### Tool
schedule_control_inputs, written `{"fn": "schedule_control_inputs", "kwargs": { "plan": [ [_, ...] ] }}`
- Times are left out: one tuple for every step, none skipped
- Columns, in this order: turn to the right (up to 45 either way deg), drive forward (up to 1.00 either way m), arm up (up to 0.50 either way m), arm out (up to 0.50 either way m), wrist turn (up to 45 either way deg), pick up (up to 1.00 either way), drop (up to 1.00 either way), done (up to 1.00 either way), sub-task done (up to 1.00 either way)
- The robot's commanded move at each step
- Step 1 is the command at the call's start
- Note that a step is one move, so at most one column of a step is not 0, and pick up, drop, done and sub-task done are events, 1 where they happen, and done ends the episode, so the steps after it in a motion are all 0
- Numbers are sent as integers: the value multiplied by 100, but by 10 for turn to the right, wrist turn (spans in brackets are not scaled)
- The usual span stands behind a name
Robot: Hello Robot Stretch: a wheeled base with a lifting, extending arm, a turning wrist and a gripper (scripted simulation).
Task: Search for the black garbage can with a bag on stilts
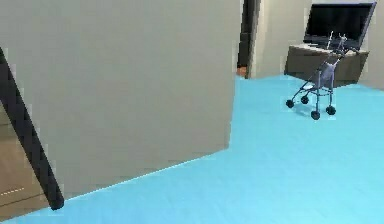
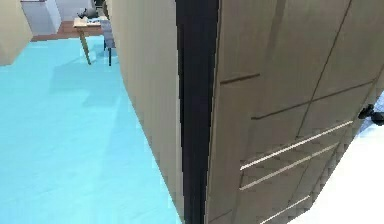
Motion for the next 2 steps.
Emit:
{"fn": "schedule_control_inputs", "kwargs": {
  "plan": [
    [0,35,0,0,0,0,0,0,0],
    [450,0,0,0,0,0,0,0,0]
  ]
}}
